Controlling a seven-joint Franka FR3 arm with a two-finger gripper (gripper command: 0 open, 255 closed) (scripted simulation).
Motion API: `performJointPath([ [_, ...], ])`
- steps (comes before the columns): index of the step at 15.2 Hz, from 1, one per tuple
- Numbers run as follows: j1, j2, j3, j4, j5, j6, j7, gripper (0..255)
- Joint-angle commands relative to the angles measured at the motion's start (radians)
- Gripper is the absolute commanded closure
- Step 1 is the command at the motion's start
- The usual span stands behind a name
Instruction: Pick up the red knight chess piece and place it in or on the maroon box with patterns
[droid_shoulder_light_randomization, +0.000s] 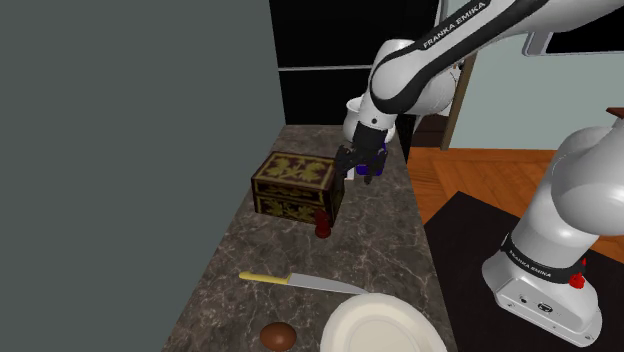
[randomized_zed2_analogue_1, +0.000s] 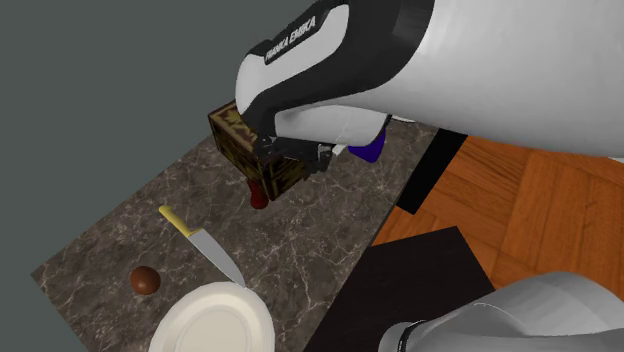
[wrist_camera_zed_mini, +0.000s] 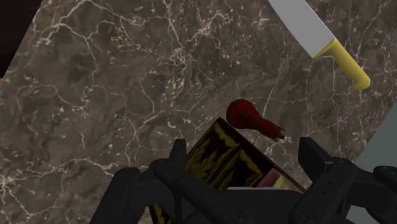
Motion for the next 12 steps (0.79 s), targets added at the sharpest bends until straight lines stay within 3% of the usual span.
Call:
performJointPath([
  [1, 0.032, 0.085, 0.019, 0.017, 0.065, 0.086, -0.002, 0],
  [6, 0.093, 0.302, 0.049, 0.101, 0.237, 0.254, -0.062, 0],
  [12, 0.112, 0.402, 0.069, 0.130, 0.315, 0.329, -0.124, 0],
])
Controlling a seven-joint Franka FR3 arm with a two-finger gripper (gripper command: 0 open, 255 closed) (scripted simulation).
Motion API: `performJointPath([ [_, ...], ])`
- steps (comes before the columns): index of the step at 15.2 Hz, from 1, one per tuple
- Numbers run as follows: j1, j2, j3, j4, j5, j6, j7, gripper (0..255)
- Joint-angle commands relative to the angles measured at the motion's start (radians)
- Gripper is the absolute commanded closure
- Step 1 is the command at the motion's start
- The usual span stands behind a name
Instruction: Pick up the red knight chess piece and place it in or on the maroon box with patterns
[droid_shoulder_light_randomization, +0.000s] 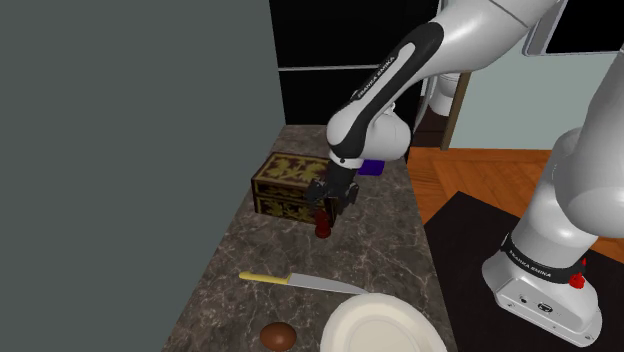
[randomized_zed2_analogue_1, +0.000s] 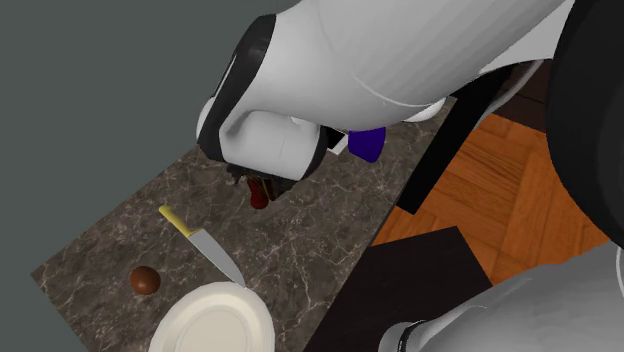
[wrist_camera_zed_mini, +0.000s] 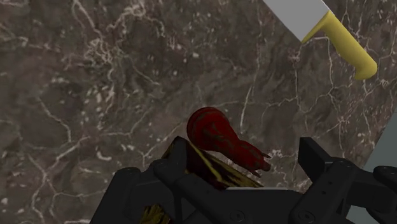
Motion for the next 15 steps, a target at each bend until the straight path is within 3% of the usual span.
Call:
performJointPath([
  [1, 0.006, 0.034, 0.008, 0.010, 0.030, 0.026, -0.024, 0],
  [10, 0.007, 0.044, 0.010, 0.014, 0.038, 0.032, -0.031, 0],
  [11, 0.007, 0.044, 0.010, 0.014, 0.038, 0.032, -0.031, 255],
  [15, 0.007, 0.044, 0.010, 0.014, 0.038, 0.032, -0.031, 255],
])
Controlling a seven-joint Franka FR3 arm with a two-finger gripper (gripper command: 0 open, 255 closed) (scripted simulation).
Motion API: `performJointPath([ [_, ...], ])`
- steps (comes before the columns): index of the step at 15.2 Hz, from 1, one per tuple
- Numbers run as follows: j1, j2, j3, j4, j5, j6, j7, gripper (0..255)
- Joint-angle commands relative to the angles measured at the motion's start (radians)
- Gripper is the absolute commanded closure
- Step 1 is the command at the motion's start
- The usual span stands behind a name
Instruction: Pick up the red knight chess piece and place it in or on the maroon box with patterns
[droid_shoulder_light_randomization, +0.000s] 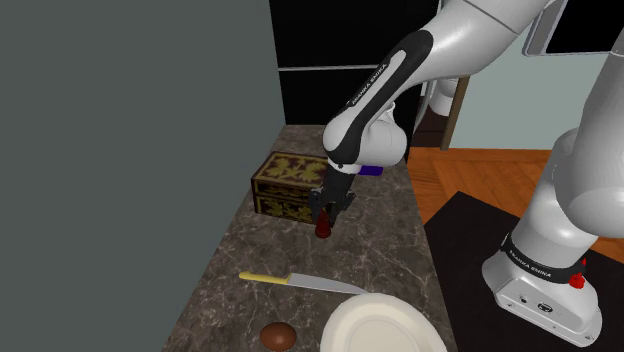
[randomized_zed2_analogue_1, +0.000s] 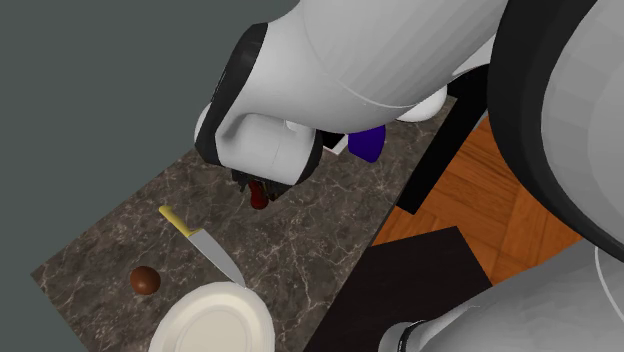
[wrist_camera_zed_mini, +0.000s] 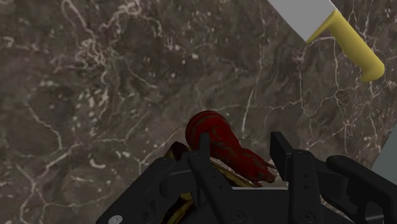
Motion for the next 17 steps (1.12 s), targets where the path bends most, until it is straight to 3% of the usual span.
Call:
performJointPath([
  [1, 0.000, 0.000, 0.000, 0.000, 0.000, 0.000, 0.000, 255],
  [5, 0.000, 0.001, 0.000, 0.000, 0.000, 0.001, 0.000, 255],
  [17, -0.016, -0.169, -0.020, -0.010, -0.176, -0.143, 0.184, 255],
])
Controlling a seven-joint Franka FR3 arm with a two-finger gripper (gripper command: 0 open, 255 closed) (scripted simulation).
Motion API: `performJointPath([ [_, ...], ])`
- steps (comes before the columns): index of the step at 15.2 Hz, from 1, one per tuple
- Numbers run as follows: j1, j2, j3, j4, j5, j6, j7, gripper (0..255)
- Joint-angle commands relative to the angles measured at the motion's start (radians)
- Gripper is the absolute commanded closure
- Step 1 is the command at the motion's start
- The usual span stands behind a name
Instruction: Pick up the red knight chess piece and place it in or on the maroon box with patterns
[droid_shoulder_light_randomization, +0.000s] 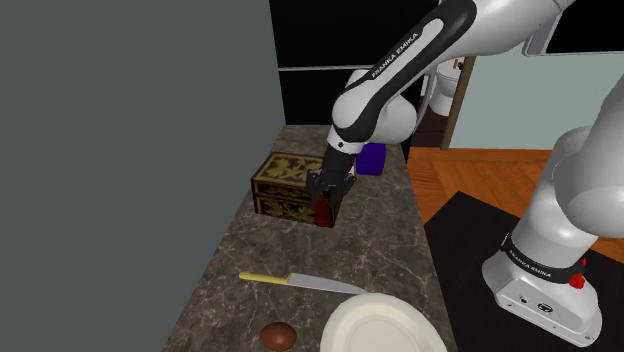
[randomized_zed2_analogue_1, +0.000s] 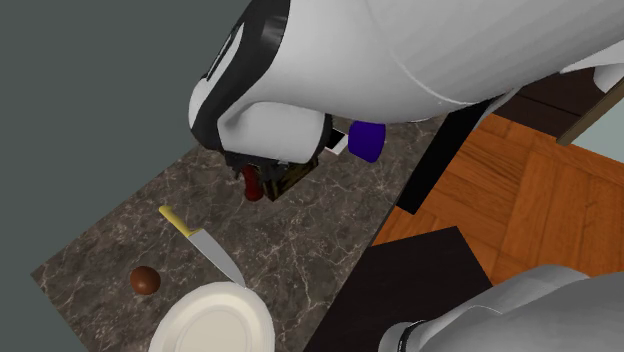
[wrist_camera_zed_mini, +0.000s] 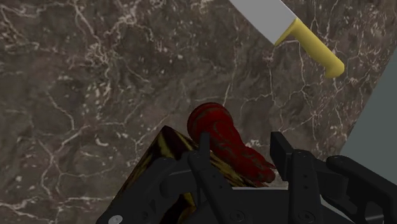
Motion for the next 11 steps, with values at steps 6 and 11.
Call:
performJointPath([
  [6, -0.017, -0.085, -0.003, 0.014, -0.076, -0.093, 0.082, 255],
  [11, -0.029, -0.139, -0.005, 0.033, -0.118, -0.161, 0.129, 255],
])
